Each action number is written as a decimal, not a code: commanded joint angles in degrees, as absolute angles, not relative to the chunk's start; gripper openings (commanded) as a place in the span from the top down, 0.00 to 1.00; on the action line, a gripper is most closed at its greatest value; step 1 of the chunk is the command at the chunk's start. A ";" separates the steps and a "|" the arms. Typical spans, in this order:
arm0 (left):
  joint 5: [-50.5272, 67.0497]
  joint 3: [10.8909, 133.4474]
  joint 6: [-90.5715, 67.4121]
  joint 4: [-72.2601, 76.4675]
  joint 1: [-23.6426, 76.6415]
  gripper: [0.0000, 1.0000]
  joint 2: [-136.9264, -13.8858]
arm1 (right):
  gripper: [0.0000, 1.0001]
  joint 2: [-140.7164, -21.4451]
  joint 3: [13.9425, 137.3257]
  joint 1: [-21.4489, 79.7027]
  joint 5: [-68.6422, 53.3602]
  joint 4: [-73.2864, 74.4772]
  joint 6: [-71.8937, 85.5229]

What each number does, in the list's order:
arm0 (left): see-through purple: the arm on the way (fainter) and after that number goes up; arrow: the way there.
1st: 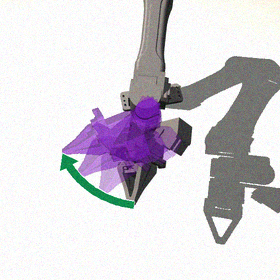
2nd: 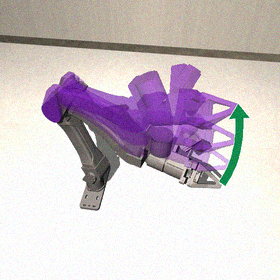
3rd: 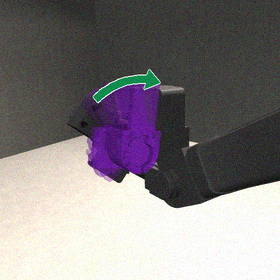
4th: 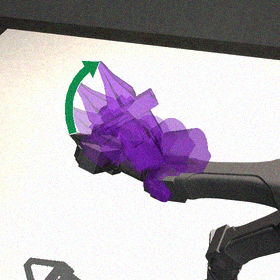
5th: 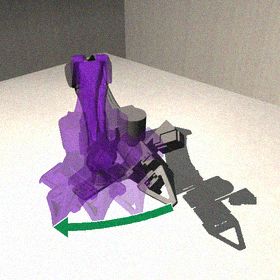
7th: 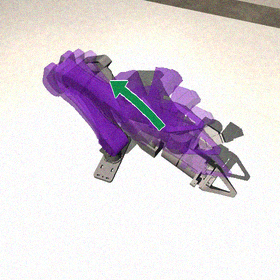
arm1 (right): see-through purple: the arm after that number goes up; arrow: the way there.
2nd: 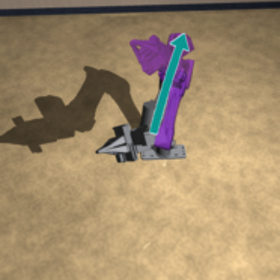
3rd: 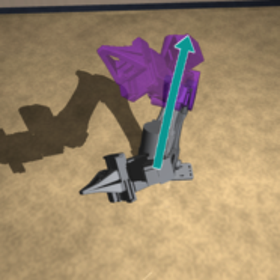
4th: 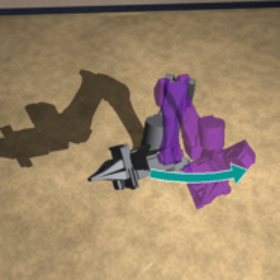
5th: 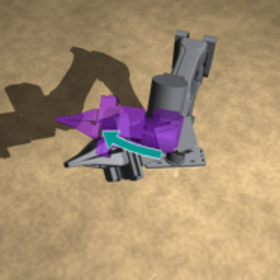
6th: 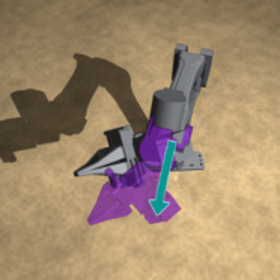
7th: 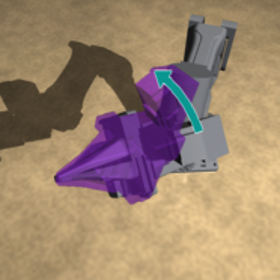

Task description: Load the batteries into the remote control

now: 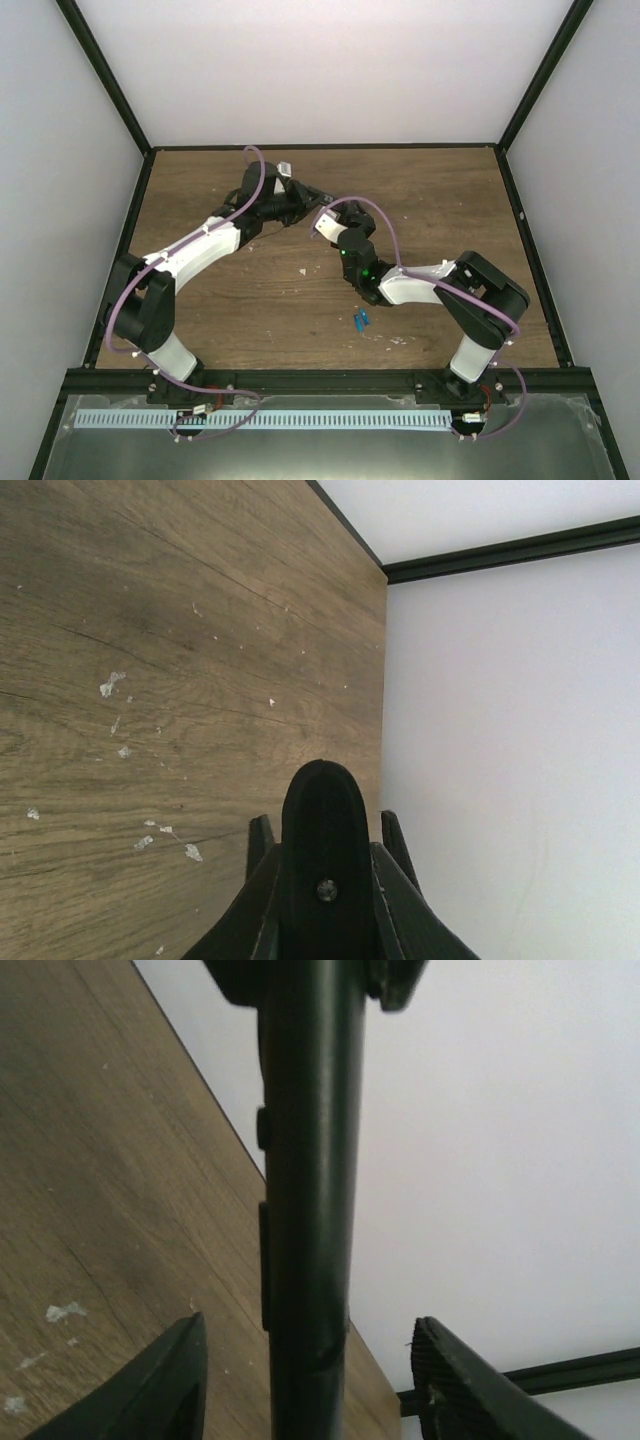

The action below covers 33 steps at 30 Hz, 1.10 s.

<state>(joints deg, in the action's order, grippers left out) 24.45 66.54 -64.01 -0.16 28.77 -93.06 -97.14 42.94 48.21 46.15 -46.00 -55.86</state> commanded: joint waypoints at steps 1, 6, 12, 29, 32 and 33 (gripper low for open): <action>24.82 65.60 -61.61 2.90 28.56 0.99 -93.49 | 0.44 -95.38 46.01 48.80 43.74 -41.44 -49.83; 24.79 62.95 -59.22 4.86 28.41 0.99 -92.30 | 0.13 -92.12 45.51 48.77 39.23 -37.60 -44.41; 27.63 61.10 -50.99 7.64 26.94 1.00 -90.94 | 0.00 -86.07 45.15 47.74 28.65 -27.33 -35.67; 46.85 64.55 -21.33 -2.87 24.09 1.00 -87.77 | 0.00 -70.81 36.45 40.18 -5.20 -12.91 -22.75; 49.36 65.71 -16.70 -7.32 24.11 1.00 -88.73 | 0.00 -70.04 35.97 39.70 -6.77 -12.55 -22.94; 49.74 65.74 -15.37 -8.46 24.09 1.00 -88.81 | 0.00 -69.82 35.85 39.58 -7.08 -12.63 -22.95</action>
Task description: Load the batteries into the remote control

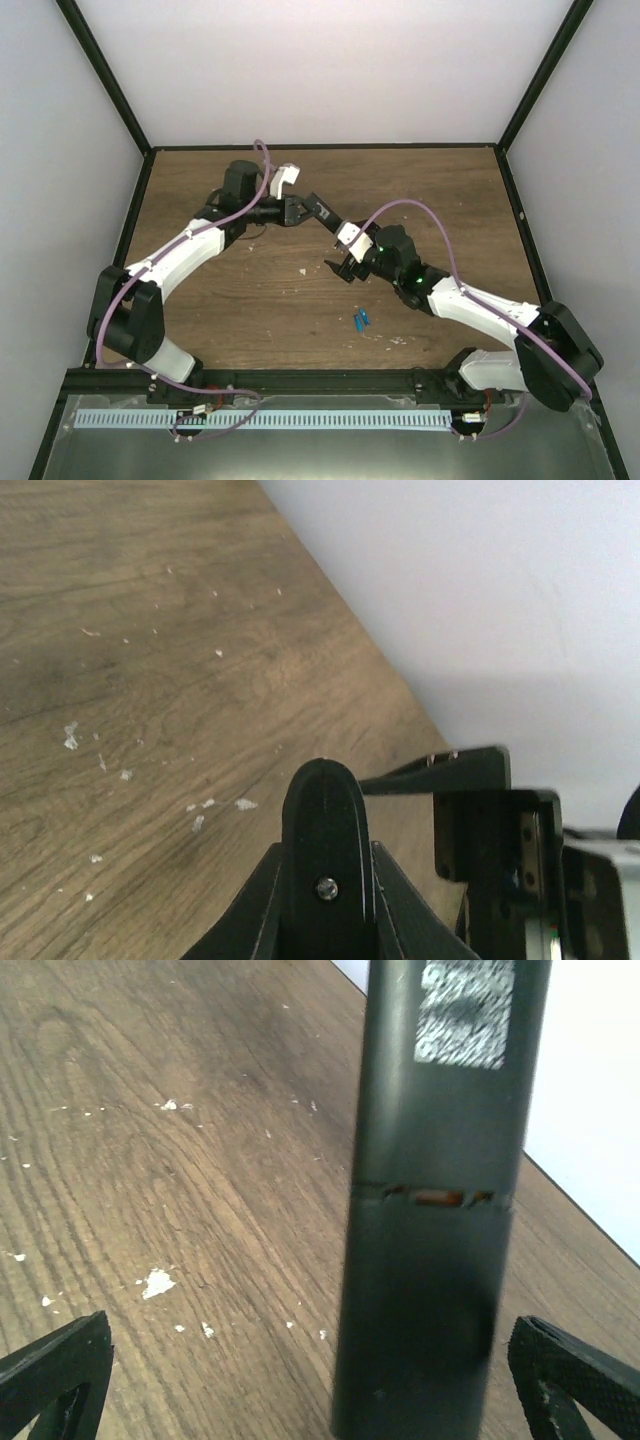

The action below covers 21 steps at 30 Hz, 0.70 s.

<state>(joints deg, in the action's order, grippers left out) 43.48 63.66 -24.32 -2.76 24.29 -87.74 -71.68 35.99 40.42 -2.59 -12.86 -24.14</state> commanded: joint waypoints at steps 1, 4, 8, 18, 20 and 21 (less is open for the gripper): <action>49.94 65.82 -14.13 -9.62 24.08 1.00 -88.77 | 0.00 -69.64 35.72 39.51 -7.52 -12.49 -23.00; 51.87 65.76 -11.51 -12.29 24.08 1.00 -88.54 | 0.00 -69.46 35.45 39.38 -7.60 -12.07 -23.08; 55.14 64.69 -10.58 -12.59 24.08 1.00 -88.03 | 0.03 -69.68 35.52 39.35 -7.77 -11.09 -23.45; 56.26 63.88 -11.71 -11.29 24.08 1.00 -86.93 | 0.21 -70.84 37.14 39.29 -9.99 -7.02 -24.52; 56.12 64.04 -11.84 -11.25 24.08 1.00 -86.84 | 0.25 -71.09 37.22 39.29 -10.10 -6.52 -24.85; 56.08 64.19 -11.91 -11.20 24.08 1.00 -86.85 | 0.26 -71.18 37.22 39.29 -10.14 -6.39 -24.93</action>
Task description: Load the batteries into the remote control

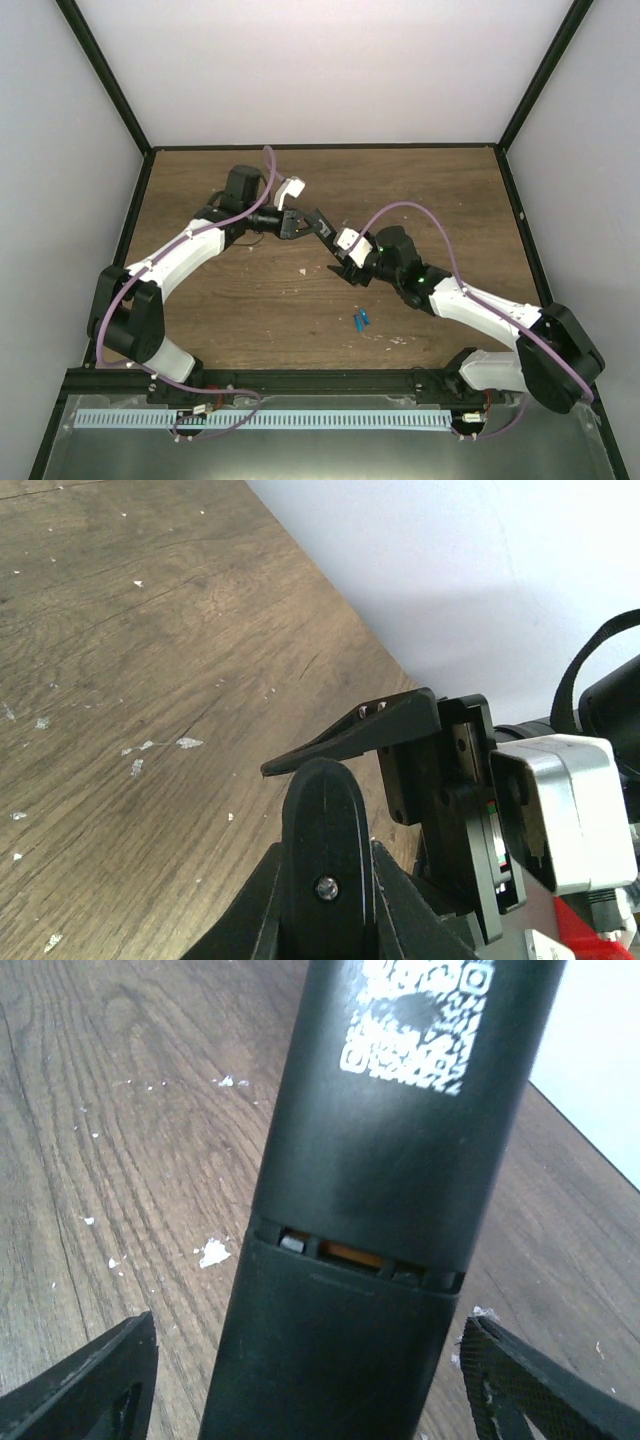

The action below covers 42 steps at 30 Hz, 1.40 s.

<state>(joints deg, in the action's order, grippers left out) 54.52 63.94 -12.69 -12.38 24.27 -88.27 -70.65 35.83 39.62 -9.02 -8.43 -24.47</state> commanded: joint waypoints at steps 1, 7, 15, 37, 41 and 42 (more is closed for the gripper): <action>56.07 64.37 -11.99 -11.24 24.08 1.00 -86.84 | 0.27 -71.28 37.26 39.29 -10.19 -6.34 -25.03; 56.39 65.44 -11.91 -11.93 24.08 1.00 -87.18 | 0.42 -71.93 37.32 39.24 -9.79 -6.55 -25.09; 56.62 66.06 -12.08 -11.89 24.08 1.00 -87.80 | 0.58 -72.86 37.44 39.29 -8.54 -5.98 -25.84; 51.47 66.98 -18.63 -6.61 21.36 1.00 -87.29 | 0.70 -77.00 38.47 39.29 -8.24 -2.14 -27.36; 51.85 66.80 -20.38 -5.01 19.03 1.00 -87.06 | 0.70 -77.61 38.68 39.27 -8.17 -1.68 -27.51; 51.88 66.89 -20.32 -5.12 18.65 1.00 -87.02 | 0.70 -77.68 38.74 39.28 -8.17 -1.58 -27.55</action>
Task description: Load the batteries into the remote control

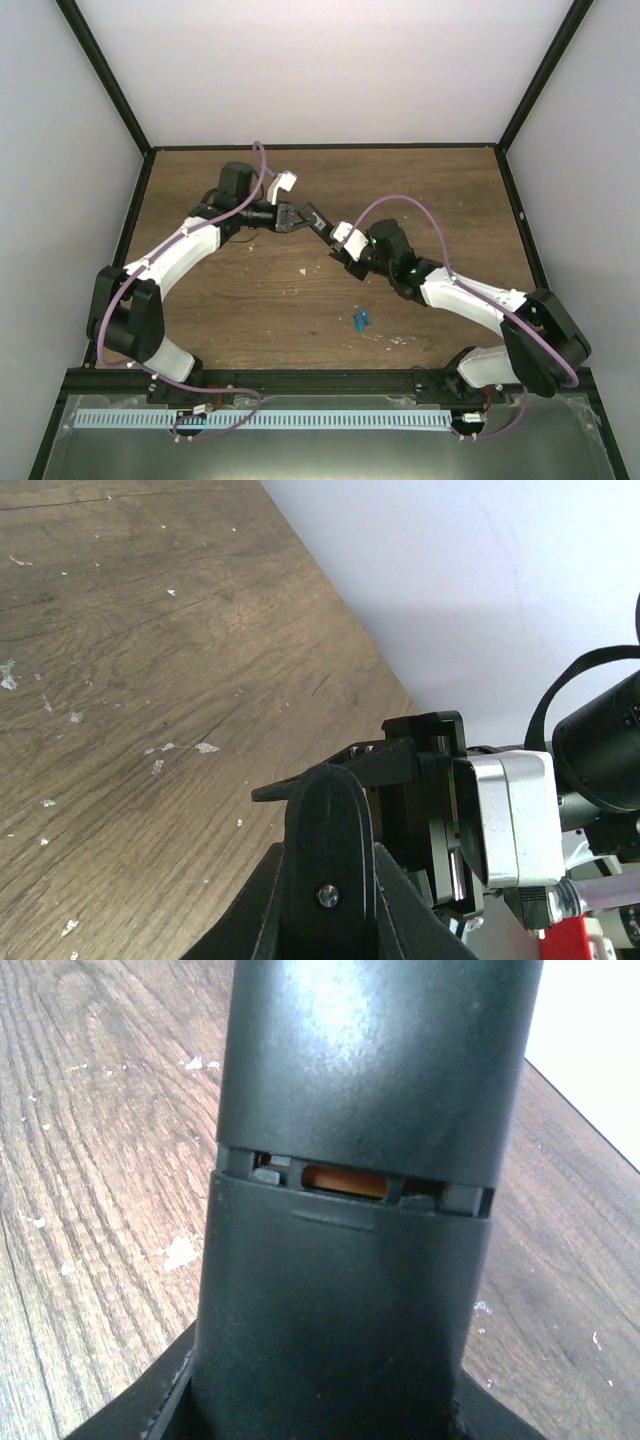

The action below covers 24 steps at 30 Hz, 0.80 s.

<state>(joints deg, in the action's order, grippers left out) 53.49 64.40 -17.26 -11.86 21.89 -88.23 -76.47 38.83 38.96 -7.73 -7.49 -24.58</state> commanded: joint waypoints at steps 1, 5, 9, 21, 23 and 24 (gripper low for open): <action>51.88 67.04 -20.14 -5.32 18.29 1.00 -86.97 | 0.69 -77.78 38.76 39.29 -8.17 -1.55 -27.57; 52.12 67.47 -19.69 -5.97 17.69 1.00 -86.92 | 0.68 -78.04 38.76 39.25 -8.17 -1.32 -27.75; 51.91 67.44 -19.89 -5.82 17.49 1.00 -86.93 | 0.68 -78.37 38.91 39.29 -8.26 -1.08 -27.79; 52.12 68.00 -20.83 -5.00 16.40 1.00 -86.75 | 0.64 -79.54 39.55 39.29 -8.17 0.04 -28.03; 52.25 67.96 -20.92 -4.98 16.20 1.00 -86.71 | 0.63 -79.67 39.55 39.28 -8.00 0.06 -28.06; 52.25 68.02 -20.92 -5.01 16.05 1.00 -86.74 | 0.63 -79.63 39.61 39.29 -7.87 0.12 -28.12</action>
<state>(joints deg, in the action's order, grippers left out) 55.40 64.45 -19.53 -11.66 19.31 -88.23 -78.35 40.51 39.09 -8.32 -8.82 -25.21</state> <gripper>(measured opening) 0.155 0.366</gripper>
